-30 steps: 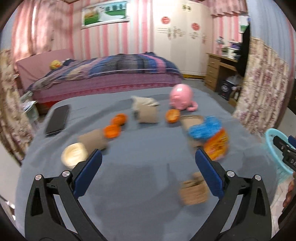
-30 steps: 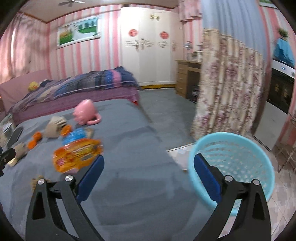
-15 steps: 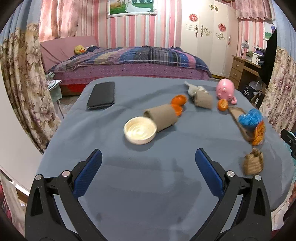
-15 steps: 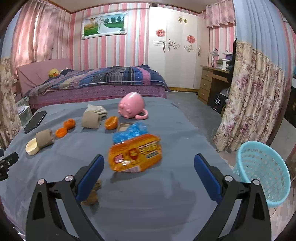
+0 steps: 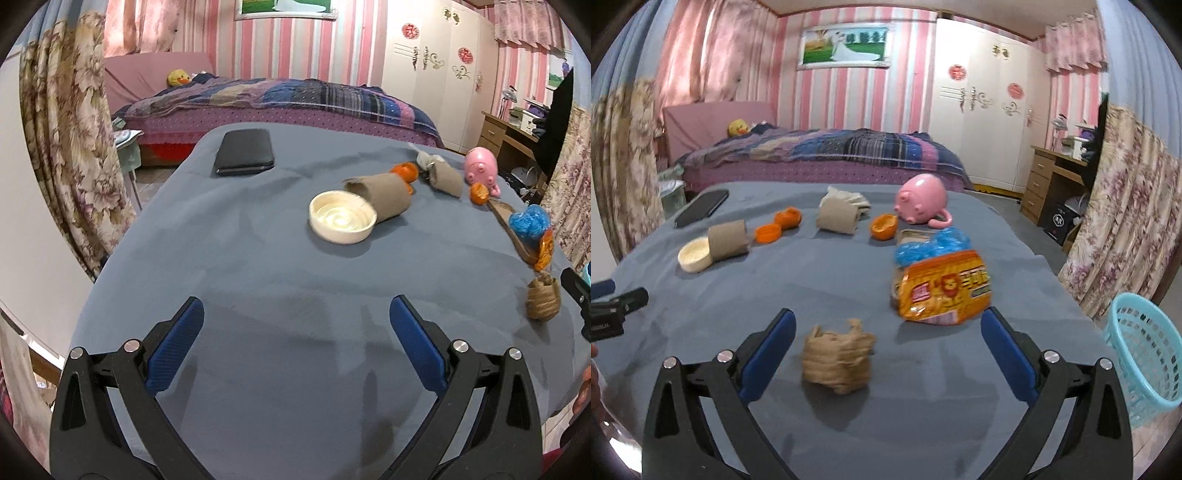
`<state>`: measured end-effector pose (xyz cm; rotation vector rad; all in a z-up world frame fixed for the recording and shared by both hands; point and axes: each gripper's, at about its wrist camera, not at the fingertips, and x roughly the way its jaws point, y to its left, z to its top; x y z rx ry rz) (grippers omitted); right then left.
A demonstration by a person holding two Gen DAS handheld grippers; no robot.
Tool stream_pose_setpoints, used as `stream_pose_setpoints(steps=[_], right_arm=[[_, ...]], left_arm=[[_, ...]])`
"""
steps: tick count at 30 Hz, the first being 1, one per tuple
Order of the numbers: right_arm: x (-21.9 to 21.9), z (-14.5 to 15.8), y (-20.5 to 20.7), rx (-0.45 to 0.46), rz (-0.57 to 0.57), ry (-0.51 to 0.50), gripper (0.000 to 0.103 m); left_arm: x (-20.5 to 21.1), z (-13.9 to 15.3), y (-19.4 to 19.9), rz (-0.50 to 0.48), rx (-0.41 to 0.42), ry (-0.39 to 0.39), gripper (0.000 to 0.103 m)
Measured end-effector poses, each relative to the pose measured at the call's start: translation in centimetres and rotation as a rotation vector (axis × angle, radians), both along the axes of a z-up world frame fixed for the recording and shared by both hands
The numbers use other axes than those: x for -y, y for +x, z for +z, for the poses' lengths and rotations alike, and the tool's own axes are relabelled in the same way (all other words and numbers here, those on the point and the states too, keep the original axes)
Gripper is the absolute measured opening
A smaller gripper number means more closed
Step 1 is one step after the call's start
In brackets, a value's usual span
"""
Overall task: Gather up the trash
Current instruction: 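Grasp the crumpled brown paper ball with the right tool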
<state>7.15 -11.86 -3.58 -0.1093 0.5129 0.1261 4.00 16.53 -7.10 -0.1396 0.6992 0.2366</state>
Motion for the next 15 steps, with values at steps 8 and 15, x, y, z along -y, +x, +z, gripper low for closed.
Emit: stream_pose_setpoints(steps=[8,15], right_arm=[[-0.7,-1.8,1.8,-0.088,0.01,0.016,0.097],[-1.3,-2.6,2.1,-0.153,0.075,0.036,0.06]], left_arm=[[-0.9,-0.9,-0.2,0.019,-0.017,-0.031,0.097],[-0.6,-1.2,0.4,0.013,-0.035,-0.026,0.097]])
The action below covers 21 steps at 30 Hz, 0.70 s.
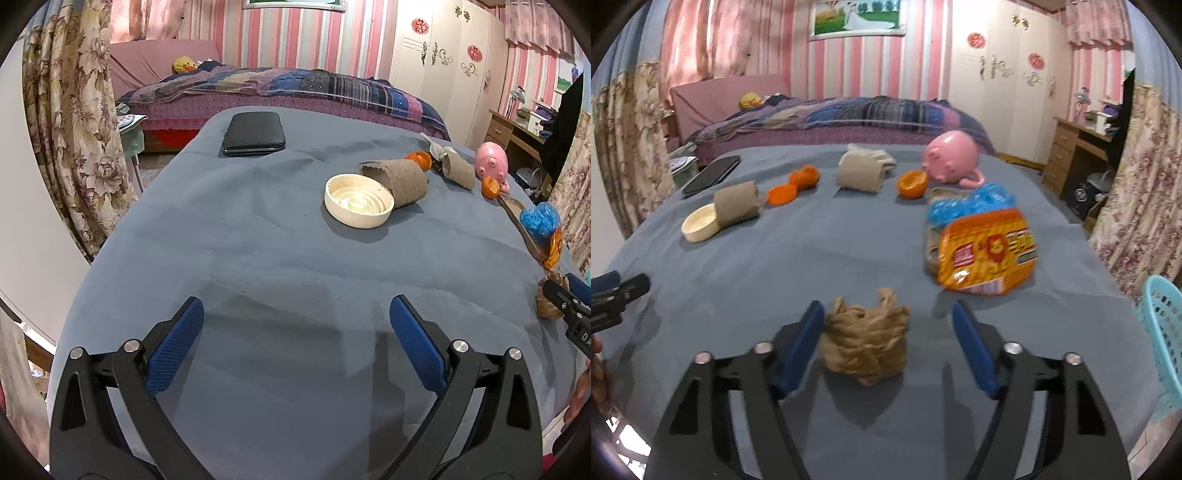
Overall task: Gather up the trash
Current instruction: 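Grasp the crumpled brown paper ball with the right tool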
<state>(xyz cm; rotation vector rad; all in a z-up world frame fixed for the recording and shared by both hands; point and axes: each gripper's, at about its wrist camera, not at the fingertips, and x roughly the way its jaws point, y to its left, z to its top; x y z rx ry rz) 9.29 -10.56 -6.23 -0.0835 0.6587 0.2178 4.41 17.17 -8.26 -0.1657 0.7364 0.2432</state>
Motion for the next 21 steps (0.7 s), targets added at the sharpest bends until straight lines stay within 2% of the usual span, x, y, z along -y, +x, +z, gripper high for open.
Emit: stream_pose_setpoints(steps=[1,2,3,9,18,21], right_arm=[[-0.3,-0.1,0.1,-0.009,0.017,0.001,0.055],[-0.4,-0.1,0.1,-0.013,0.028,-0.001,0.045],[-0.8,-0.1,0.3,-0.016,0.042,-0.007,0.04],[-1.5,1.0,2.2,0.028,0.057,-0.003,0.038],[-0.7,1.1,4.0,0.024,0.041,0.066,0.038],[-0.3,1.0,4.2,0.019,0.034,0.061,0.038]], left_arm=[[0.1,0.0,0.1,-0.004,-0.005,0.001,0.097],[0.1,0.0,0.2,-0.007,-0.007,0.001,0.097],[0.2,0.0,0.3,-0.009,-0.01,0.0,0.097],[0.3,0.8,2.0,-0.015,-0.008,-0.041,0.097],[1.1,1.2,8.1,-0.033,-0.073,0.009,0.097],[1.0,0.9,9.7,-0.044,-0.091,-0.003,0.097]])
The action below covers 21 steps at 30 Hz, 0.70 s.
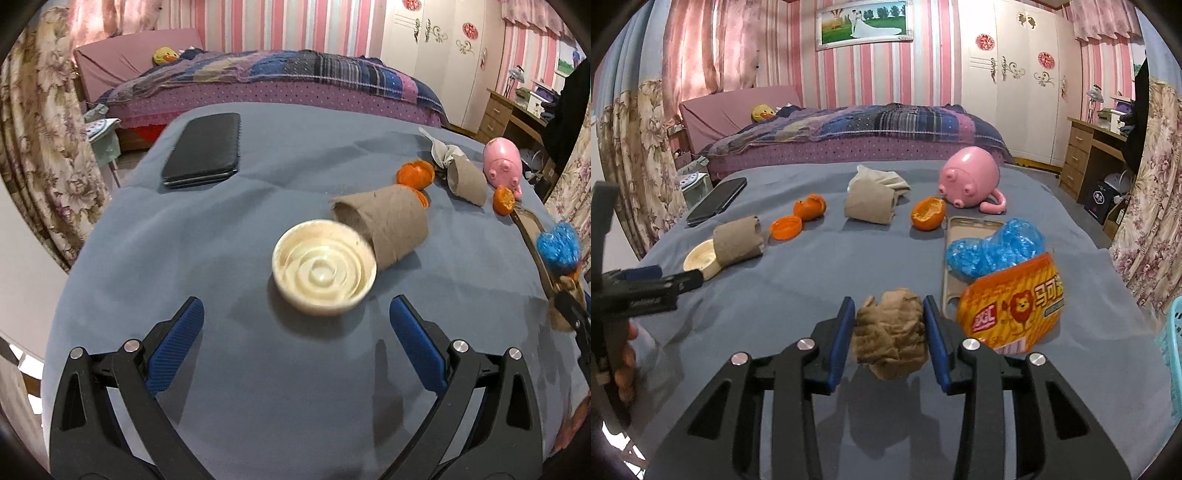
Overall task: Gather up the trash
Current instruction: 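Grasp the crumpled brown paper ball with the right tool, then grasp the white bottle cap with the left tool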
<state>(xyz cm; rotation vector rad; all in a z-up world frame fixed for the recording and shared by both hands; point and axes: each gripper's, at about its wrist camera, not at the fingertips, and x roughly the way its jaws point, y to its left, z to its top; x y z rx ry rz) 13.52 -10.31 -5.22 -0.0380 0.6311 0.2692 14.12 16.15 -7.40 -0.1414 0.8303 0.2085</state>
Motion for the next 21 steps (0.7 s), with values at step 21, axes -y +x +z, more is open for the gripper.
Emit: stream_pose_setpoints(steps=[21], right_arm=[[0.5,-0.6,0.7,-0.039,0.006,-0.005,0.038]], left_arm=[[1.1,0.0,-0.2,-0.053,-0.002,-0.055,0.061]])
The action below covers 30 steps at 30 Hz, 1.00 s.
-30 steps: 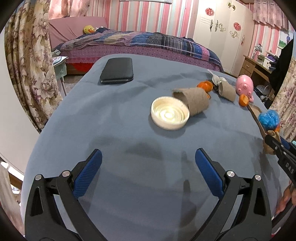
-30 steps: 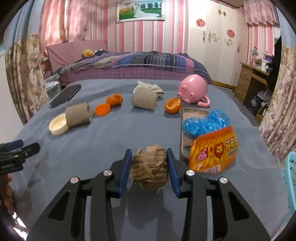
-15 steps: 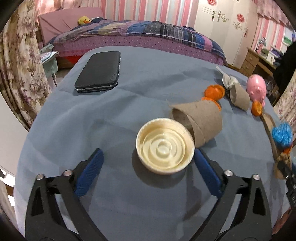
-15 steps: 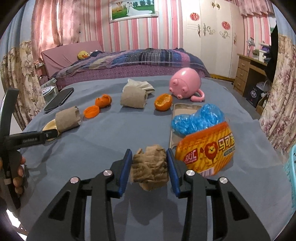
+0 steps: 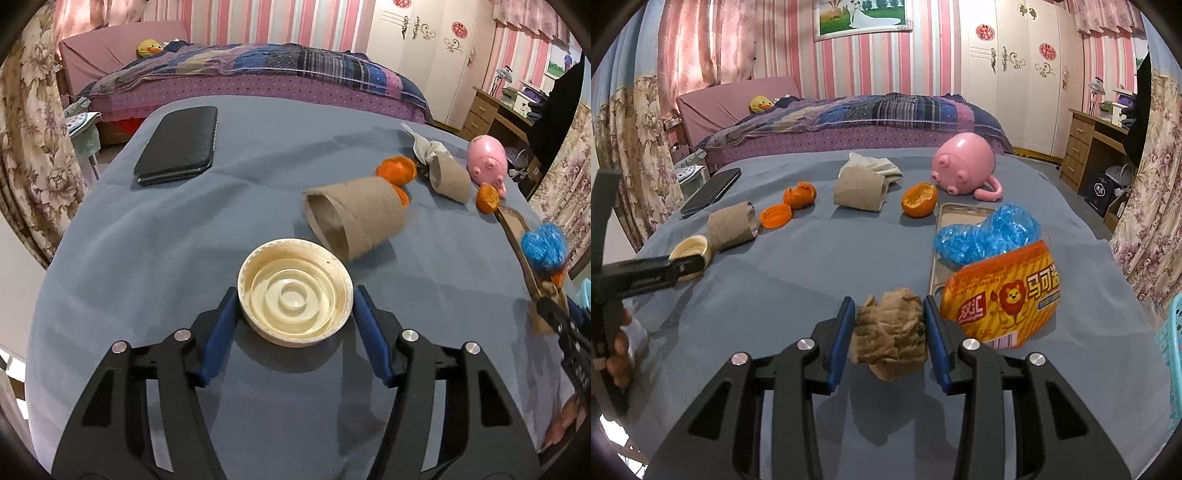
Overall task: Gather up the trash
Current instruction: 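Grasp the white bottle cap with the left tool, then carry the paper ball in the right tool while the left tool carries the cap to the basket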
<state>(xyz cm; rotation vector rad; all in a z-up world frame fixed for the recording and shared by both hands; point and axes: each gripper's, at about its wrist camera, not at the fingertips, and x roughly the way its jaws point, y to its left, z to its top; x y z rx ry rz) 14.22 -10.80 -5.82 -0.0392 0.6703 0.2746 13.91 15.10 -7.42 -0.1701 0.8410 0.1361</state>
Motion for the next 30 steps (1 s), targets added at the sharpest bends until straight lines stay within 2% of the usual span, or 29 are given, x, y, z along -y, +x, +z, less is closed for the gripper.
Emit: stream_pose_setpoints(steps=[4,12,20,30], right_arm=[[0.0,0.1,-0.3,0.011,0.004,-0.009,0.038],[0.7,0.6,-2.0,0.037,0.033,-0.05,0.038],[5.0,3.6,-3.6,0.094,-0.02,-0.023,0.038],[11.1,5.3,-4.7,0.149,-0.106,-0.043,0.038]], left_arm=[[1.0,0.6,-2.5,-0.001,0.034,0.04,0.061],[2.7,2.3,-5.0,-0.006,0.078,0.042,0.061],[4.6,5.1,-5.7,-0.025,0.136,0.05,0.061],[9.9,7.3,-5.4,-0.092,0.196,0.065,0.061]])
